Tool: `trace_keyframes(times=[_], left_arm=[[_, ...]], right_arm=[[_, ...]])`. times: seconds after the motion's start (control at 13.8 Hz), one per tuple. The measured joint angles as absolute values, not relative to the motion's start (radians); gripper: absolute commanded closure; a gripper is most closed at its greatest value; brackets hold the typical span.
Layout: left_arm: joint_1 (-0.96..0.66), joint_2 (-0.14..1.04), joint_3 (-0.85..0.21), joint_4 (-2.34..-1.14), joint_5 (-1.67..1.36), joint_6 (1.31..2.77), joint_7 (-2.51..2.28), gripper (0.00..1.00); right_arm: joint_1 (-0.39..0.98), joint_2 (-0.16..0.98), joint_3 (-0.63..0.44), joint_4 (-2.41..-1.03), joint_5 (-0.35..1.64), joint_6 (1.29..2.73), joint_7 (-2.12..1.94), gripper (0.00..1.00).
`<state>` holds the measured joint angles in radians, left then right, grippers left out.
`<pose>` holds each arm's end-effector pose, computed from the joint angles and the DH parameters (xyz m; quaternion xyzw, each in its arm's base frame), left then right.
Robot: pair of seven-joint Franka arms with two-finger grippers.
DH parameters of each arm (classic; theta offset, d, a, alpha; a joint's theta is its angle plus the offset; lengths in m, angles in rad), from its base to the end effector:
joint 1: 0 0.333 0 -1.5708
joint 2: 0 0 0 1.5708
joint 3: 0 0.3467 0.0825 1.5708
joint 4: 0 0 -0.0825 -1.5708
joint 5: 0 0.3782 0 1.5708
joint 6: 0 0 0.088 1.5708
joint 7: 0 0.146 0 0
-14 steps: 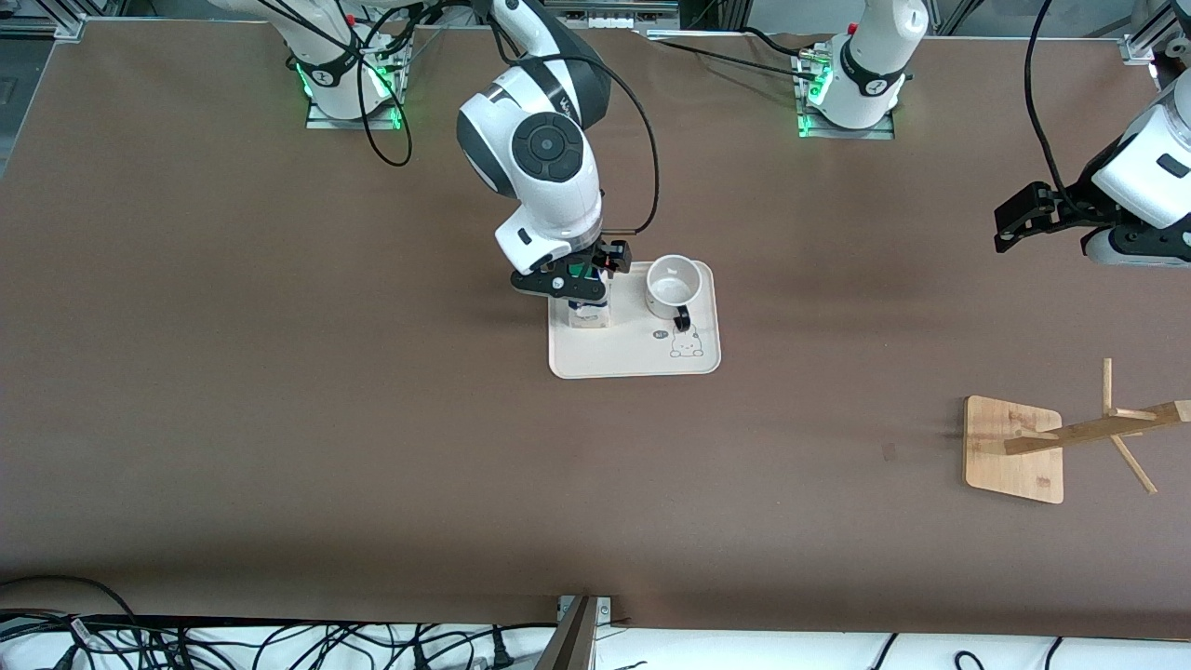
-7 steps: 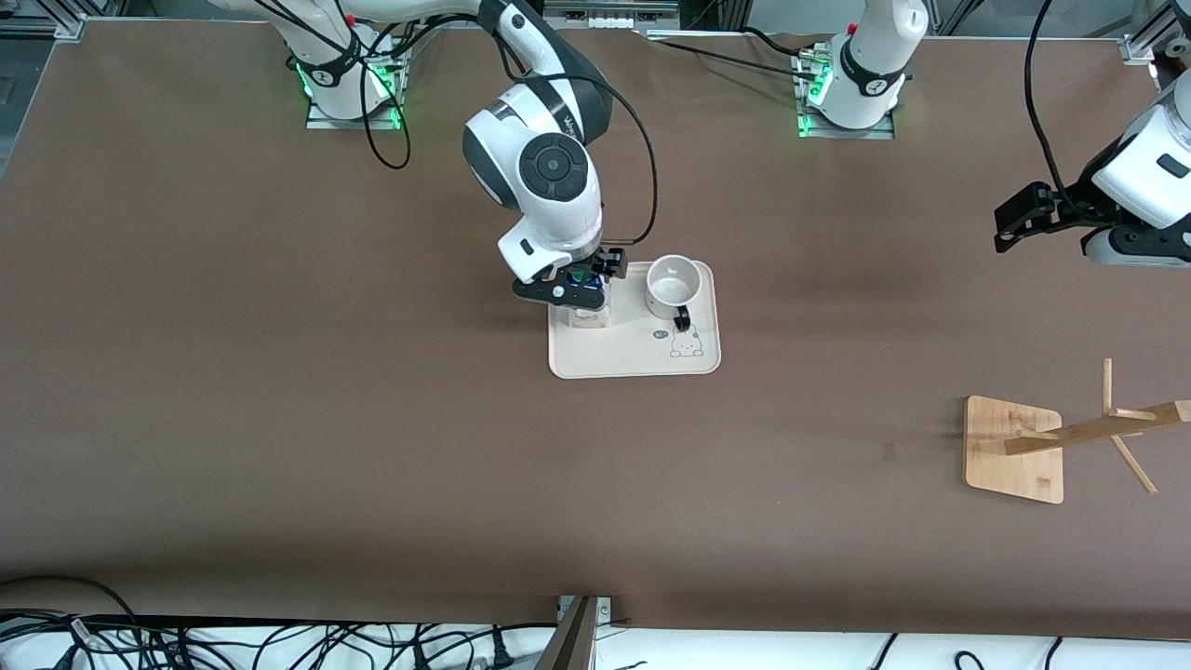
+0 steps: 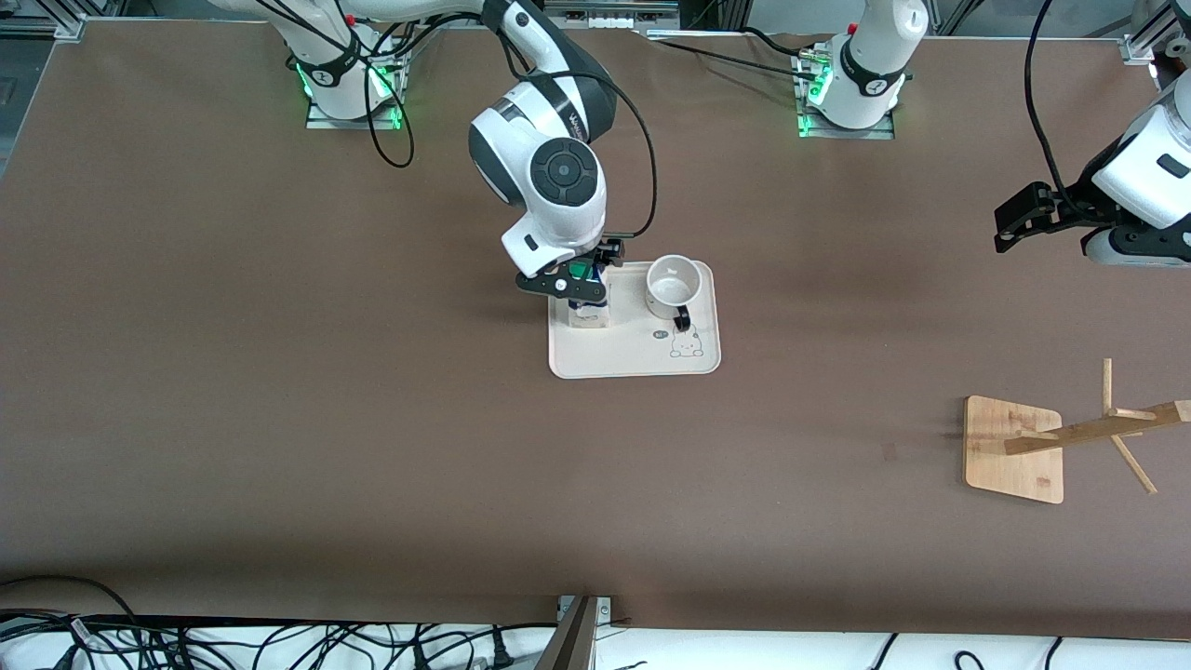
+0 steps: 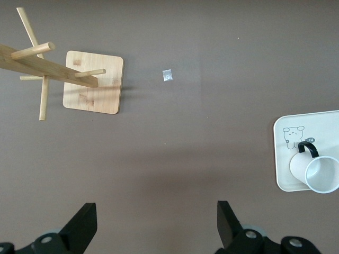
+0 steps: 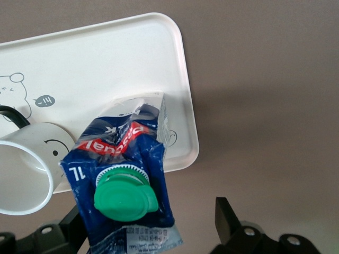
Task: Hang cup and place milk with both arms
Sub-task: 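Lower the right gripper around the milk carton and close it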
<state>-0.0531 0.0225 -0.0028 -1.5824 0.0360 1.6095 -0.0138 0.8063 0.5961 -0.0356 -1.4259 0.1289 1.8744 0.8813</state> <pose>0.5592 -0.0261 0.6018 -0.9996 0.0217 -0.0029 0.0179 0.4928 0.5046 0.3263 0.9931 -0.0764 -0.0863 0.0202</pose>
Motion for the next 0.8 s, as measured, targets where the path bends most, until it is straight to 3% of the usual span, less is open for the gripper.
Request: trace_keyframes(times=[0.22, 0.43, 0.8], left_arm=[[-0.053, 0.022, -0.003, -1.582, 0.036, 1.609, -0.014, 0.0], [-0.053, 0.022, -0.003, -1.582, 0.036, 1.609, -0.014, 0.0], [-0.053, 0.022, -0.003, -1.582, 0.036, 1.609, -0.014, 0.0]], right_arm=[[0.806, 0.596, -0.036, -1.425, 0.13, 1.873, 0.882, 0.01], [0.806, 0.595, -0.036, -1.424, 0.135, 1.874, 0.882, 0.31], [0.806, 0.595, -0.036, -1.423, 0.135, 1.879, 0.883, 0.34]])
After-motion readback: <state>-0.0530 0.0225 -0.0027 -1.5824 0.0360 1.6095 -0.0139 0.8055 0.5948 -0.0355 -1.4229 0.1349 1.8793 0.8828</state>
